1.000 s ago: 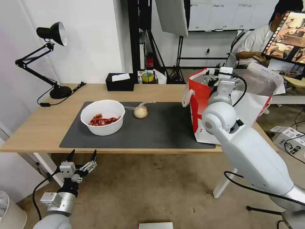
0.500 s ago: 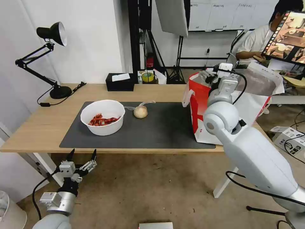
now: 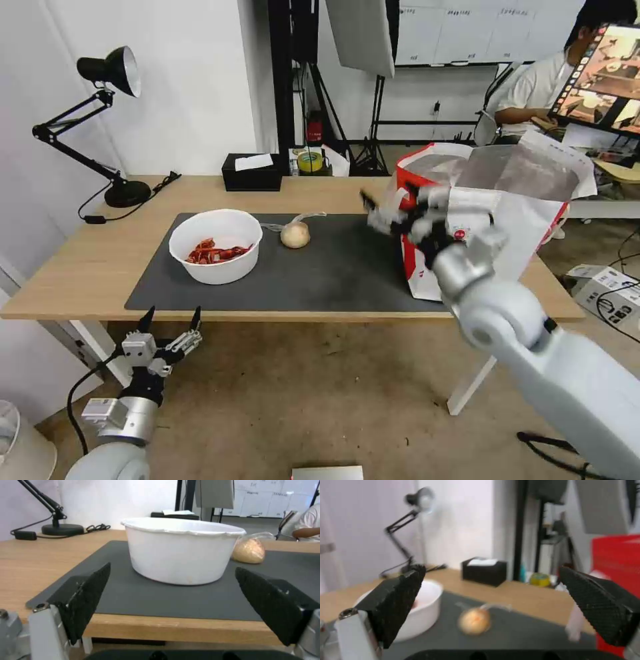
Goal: Pick up the trash from the table and place it into the takeout bag.
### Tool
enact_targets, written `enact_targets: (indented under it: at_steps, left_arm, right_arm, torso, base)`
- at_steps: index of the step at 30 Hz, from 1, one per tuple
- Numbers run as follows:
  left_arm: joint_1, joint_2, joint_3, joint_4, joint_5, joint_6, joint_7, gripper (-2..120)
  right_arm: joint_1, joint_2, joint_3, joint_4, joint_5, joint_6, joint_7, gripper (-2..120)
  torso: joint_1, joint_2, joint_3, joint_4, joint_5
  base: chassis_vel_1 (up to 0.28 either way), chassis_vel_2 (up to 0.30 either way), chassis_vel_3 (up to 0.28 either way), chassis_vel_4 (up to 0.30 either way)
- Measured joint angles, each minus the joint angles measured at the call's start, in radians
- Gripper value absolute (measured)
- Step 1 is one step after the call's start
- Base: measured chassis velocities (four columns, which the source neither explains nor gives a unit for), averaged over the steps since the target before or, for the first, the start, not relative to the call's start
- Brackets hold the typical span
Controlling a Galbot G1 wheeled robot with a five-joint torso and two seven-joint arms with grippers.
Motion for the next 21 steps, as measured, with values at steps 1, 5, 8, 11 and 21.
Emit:
enact_targets:
  at_steps: [1,5,8,11,21]
  left_arm:
    - [0.0,0.0,0.0,0.0,0.0,0.0,0.0,100]
    - [0.008,-0.002,-0.006,-0.005,0.001,-0.003,0.007,100]
    - [0.02,-0.005,-0.013,-0.014,0.004,-0.005,0.012,100]
    - [0.028,-0.006,-0.017,-0.018,0.006,-0.007,0.013,100]
    - [0.052,-0.008,-0.027,-0.021,0.011,-0.013,0.032,100]
  right_arm:
    - [0.0,0.0,0.0,0.0,0.0,0.0,0.0,100]
    - [-0.156,-0.032,0.082,0.037,-0.002,0.06,-0.084,100]
    - [-0.322,-0.019,0.167,0.048,-0.062,0.134,-0.13,100]
    - [-0.394,0.001,0.196,0.037,-0.123,0.199,-0.138,100]
    - [-0.621,0.131,0.26,-0.07,-0.256,0.374,-0.143,100]
  torso:
    - [0.0,0.0,0.0,0.0,0.0]
    - [0.0,0.0,0.0,0.0001,-0.0003]
    - [0.0,0.0,0.0,0.0,0.0]
    - [0.0,0.0,0.0,0.0,-0.0003]
    - [0.0,0.0,0.0,0.0001,-0.0003]
  base:
    - [0.0,0.0,0.0,0.0]
    - [0.0,0.0,0.0,0.0]
    - [0.0,0.0,0.0,0.0]
    - [0.0,0.0,0.0,0.0]
    - [0.0,0.0,0.0,0.0]
